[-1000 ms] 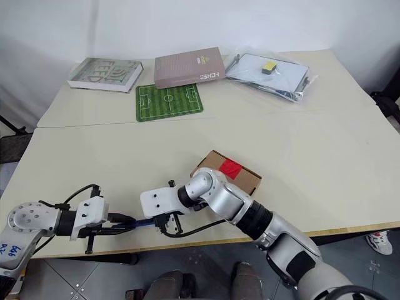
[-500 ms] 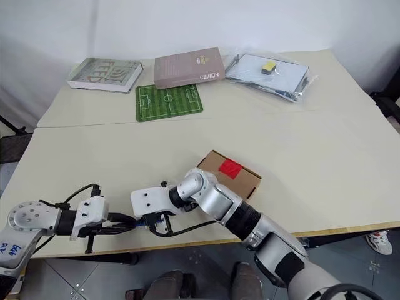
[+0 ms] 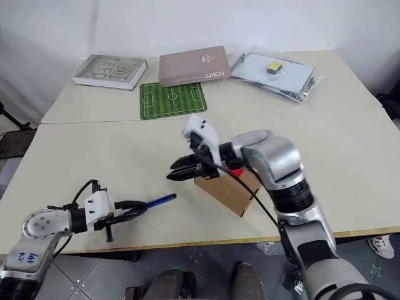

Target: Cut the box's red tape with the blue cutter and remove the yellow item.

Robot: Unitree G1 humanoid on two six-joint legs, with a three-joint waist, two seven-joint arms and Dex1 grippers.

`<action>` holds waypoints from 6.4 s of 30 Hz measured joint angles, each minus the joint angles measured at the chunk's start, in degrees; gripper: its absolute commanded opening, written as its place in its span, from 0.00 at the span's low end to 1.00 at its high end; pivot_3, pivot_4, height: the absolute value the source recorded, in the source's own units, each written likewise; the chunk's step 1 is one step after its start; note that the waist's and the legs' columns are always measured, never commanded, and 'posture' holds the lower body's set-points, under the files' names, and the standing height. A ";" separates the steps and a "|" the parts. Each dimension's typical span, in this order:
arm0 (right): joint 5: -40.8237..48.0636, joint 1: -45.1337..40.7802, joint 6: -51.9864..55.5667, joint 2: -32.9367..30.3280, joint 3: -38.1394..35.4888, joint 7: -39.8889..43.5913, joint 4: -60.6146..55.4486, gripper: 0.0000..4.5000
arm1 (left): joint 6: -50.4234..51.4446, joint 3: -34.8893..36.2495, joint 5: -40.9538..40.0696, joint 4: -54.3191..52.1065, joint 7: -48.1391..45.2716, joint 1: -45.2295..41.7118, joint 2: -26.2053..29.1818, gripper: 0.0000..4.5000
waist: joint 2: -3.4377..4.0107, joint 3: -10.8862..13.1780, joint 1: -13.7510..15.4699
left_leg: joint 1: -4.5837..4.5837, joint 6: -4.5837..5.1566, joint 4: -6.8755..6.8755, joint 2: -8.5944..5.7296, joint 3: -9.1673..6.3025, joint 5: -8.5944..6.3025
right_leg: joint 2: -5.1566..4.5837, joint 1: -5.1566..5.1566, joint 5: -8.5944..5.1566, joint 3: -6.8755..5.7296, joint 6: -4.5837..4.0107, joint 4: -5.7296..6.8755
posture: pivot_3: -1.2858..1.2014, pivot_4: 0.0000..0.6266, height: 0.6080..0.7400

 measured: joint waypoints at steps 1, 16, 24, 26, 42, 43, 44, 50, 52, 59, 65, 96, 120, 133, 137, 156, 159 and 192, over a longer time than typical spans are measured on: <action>0.66 -0.53 1.93 -0.31 -0.53 -0.67 0.68 0.72 | -1.86 -0.07 0.19 0.45 0.69 -0.82 -1.14 0.09 | -0.04 0.02 -0.06 | -0.05 0.00 0.00 0.00 0.02 0.00 | 0.00 -0.03 0.00 -0.02 0.00 -0.03 | 0.52 0.24 1.00; 6.64 -9.54 9.22 1.51 0.82 -7.68 13.43 0.92 | -22.44 -1.66 6.24 8.21 10.48 -10.63 -9.43 0.09 | -0.32 0.16 -1.29 | -0.18 0.02 -0.01 0.02 0.01 -0.04 | -0.01 -0.06 0.01 -0.61 0.01 -0.09 | 0.52 0.24 1.00; 6.72 -11.59 6.46 1.82 3.60 -8.20 17.69 0.92 | -23.41 -2.72 6.32 8.20 11.30 -10.61 -9.42 0.09 | -0.38 0.19 -1.29 | -0.18 0.02 0.00 0.03 0.01 -0.04 | -0.01 -0.06 0.01 -0.62 0.01 -0.09 | 0.52 0.24 1.00; 6.70 -12.03 5.38 1.90 4.29 -8.20 18.99 0.92 | -23.40 -2.77 6.32 8.14 11.35 -10.56 -9.42 0.09 | -0.39 0.20 -1.30 | -0.18 0.02 0.00 0.03 0.01 -0.04 | -0.01 -0.06 0.01 -0.62 0.01 -0.10 | 0.52 0.24 1.00; 6.96 -12.96 4.11 2.37 5.20 -8.13 21.79 0.25 | -23.29 -2.93 6.31 7.99 11.45 -10.32 -9.32 0.09 | -0.40 0.21 -1.29 | -0.19 0.02 0.00 0.04 0.00 -0.04 | 0.00 -0.06 0.01 -0.64 0.01 -0.10 | 0.52 0.24 1.00; 7.29 -12.98 4.14 2.55 5.16 -8.11 21.78 0.18 | -23.16 -2.93 6.31 8.03 11.53 -10.32 -9.24 0.09 | -0.40 0.21 -1.29 | -0.19 0.02 0.00 0.04 0.00 -0.04 | 0.00 -0.06 0.01 -0.64 0.01 -0.10 | 0.52 0.24 1.00; 7.61 -13.01 4.18 2.68 5.13 -8.10 21.78 0.10 | -23.06 -2.93 6.32 8.05 11.64 -10.32 -9.16 0.09 | -0.40 0.21 -1.29 | -0.19 0.02 0.00 0.04 0.00 -0.04 | 0.00 -0.06 0.01 -0.65 0.01 -0.10 | 0.52 0.24 1.00; 8.03 -13.06 4.21 2.67 5.05 -8.59 21.63 0.04 | -22.58 -2.99 6.51 7.97 12.17 -10.45 -9.06 0.09 | -0.41 0.21 -1.22 | -0.20 0.02 0.00 0.03 -0.01 -0.04 | 0.00 -0.06 0.01 -0.64 0.01 -0.10 | 0.52 0.24 1.00; 8.02 -13.07 4.05 2.39 4.98 -8.90 21.44 0.04 | -21.10 -3.23 6.65 7.71 12.45 -10.76 -9.39 0.17 | -0.42 0.22 -1.22 | -0.20 0.02 0.00 0.03 -0.01 -0.04 | 0.00 -0.06 0.01 -0.64 0.01 -0.10 | 0.52 0.24 1.00; 8.73 -13.11 2.65 1.27 2.62 -8.98 19.96 0.04 | -3.72 -2.52 3.71 4.64 13.66 -10.93 -7.35 0.64 | -0.51 0.27 -1.29 | -0.21 0.02 0.00 0.06 -0.03 -0.04 | 0.05 -0.07 0.01 -0.65 0.01 -0.10 | 0.52 0.24 1.00; 8.76 -13.73 1.06 0.16 -0.49 -10.41 19.62 0.04 | 8.84 4.26 -4.58 -0.62 14.09 -10.43 -4.21 1.00 | -0.66 0.36 -1.32 | -0.24 0.02 0.00 0.09 -0.06 -0.04 | 0.06 -0.08 0.01 -0.65 0.01 -0.10 | 0.52 0.24 1.00; 12.90 7.00 0.18 -28.39 -16.62 -16.35 -6.14 0.04 | 49.58 -13.96 -25.47 -20.02 27.30 -23.89 -16.76 0.00 | -0.84 0.47 1.36 | -0.54 -0.04 0.18 -0.14 -0.03 0.01 | 0.28 -0.03 0.03 -0.64 0.03 -0.60 | 0.52 0.24 1.00; 20.04 16.27 3.49 -31.07 -21.84 -23.48 -19.65 0.04 | 71.05 -21.65 -19.82 -7.63 22.14 -41.04 -16.08 0.00 | -0.91 0.51 1.99 | -0.61 -0.04 0.30 -0.13 -0.11 0.02 | 0.30 0.02 0.04 -0.67 0.06 -0.61 | 0.52 0.24 1.00; 21.21 18.31 3.24 -33.49 -21.77 -23.88 -19.81 0.04 | 71.87 -23.51 -16.59 -8.81 22.00 -41.93 -16.58 0.00 | -0.91 0.51 2.08 | -0.62 -0.03 0.47 -0.12 -0.12 0.02 | 0.30 0.10 0.04 -0.71 0.05 -0.54 | 0.52 0.24 1.00; 21.73 18.60 3.25 -35.03 -21.45 -23.86 -19.90 0.04 | 72.15 -24.07 -15.59 -8.84 22.09 -42.41 -16.78 0.00 | -0.91 0.51 2.11 | -0.62 -0.03 0.56 -0.12 -0.13 0.02 | 0.28 0.12 0.04 -0.70 0.05 -0.46 | 0.52 0.24 1.00; 22.47 14.92 5.64 -43.26 -15.44 -22.13 -20.73 0.04 | 75.87 -26.98 -11.76 -7.76 25.83 -45.44 -20.55 0.00 | -1.05 0.41 3.07 | -0.59 0.00 0.98 -0.02 -0.35 0.01 | 0.14 0.25 0.13 -0.67 0.00 -0.22 | 0.52 0.24 1.00; 22.47 15.65 5.61 -44.73 -15.10 -21.40 -21.17 0.04 | 75.88 -27.23 -11.76 -7.86 26.03 -45.46 -20.69 0.00 | -1.06 0.40 3.31 | -0.59 0.00 0.98 -0.02 -0.35 0.01 | 0.15 0.25 0.13 -0.67 0.00 -0.23 | 0.52 0.24 1.00; 19.16 17.07 3.02 -56.25 -8.24 -11.82 -19.08 0.04 | 75.88 -27.27 -11.07 -7.58 26.93 -45.04 -21.64 0.00 | -1.33 0.18 3.45 | -0.52 0.04 1.01 0.10 -0.38 0.01 | 0.11 0.35 0.20 -0.68 -0.04 -0.31 | 0.52 0.24 1.00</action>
